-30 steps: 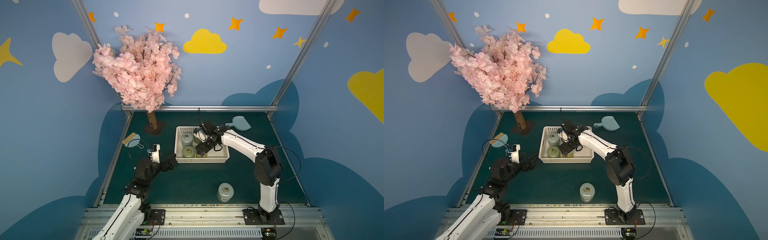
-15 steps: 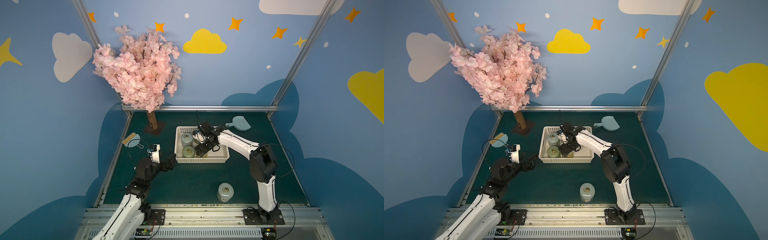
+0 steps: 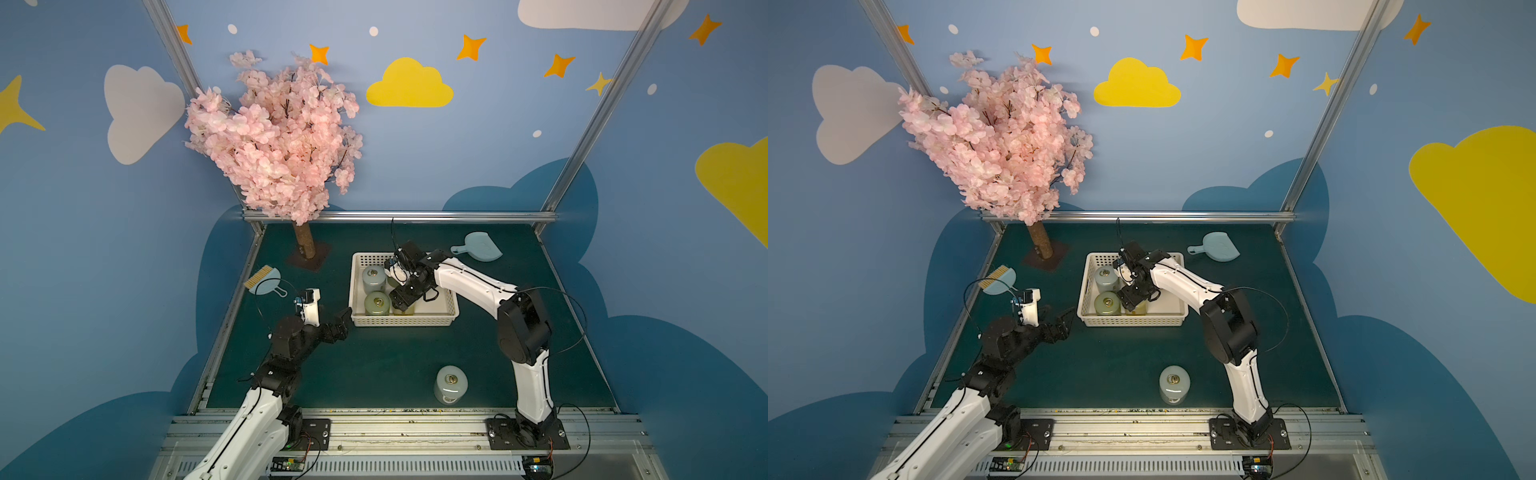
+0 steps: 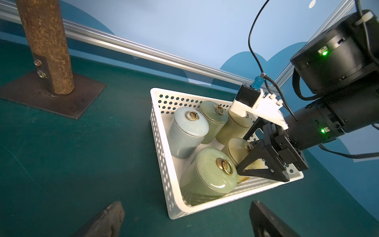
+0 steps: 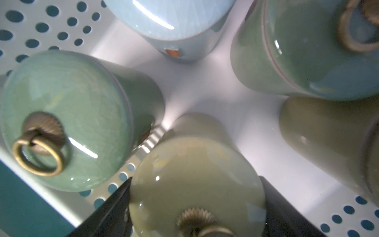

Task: Take the tea canister out of the basket
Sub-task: Pick up the tea canister from the basket.

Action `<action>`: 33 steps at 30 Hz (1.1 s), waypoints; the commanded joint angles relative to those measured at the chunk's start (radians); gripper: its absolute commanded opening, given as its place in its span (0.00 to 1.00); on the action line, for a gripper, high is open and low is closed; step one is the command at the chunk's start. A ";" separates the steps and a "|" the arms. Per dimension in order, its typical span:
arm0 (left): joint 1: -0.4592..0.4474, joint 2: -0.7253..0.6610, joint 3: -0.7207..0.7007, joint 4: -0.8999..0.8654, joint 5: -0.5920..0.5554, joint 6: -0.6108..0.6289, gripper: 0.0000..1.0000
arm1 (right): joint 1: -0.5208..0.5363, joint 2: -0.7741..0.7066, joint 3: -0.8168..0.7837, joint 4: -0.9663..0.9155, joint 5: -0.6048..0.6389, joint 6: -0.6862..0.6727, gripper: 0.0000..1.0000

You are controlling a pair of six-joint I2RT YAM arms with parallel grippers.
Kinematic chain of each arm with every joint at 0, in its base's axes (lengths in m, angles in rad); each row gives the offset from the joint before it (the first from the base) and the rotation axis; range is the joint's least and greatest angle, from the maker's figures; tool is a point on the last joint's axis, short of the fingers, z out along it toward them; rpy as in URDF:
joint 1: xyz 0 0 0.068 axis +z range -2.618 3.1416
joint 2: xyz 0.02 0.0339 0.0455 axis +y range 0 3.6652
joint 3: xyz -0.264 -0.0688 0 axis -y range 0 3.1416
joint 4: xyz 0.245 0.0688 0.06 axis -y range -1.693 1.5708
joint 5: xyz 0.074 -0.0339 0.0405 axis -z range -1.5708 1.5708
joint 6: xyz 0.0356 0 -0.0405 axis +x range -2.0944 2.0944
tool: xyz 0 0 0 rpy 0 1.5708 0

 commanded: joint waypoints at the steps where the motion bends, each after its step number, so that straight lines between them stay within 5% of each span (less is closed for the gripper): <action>1: -0.003 -0.008 -0.003 0.010 -0.004 0.014 1.00 | -0.001 0.007 0.025 -0.033 -0.005 -0.003 0.59; 33: -0.003 -0.008 -0.003 0.011 -0.001 0.015 1.00 | -0.002 -0.187 0.140 -0.154 0.084 0.010 0.51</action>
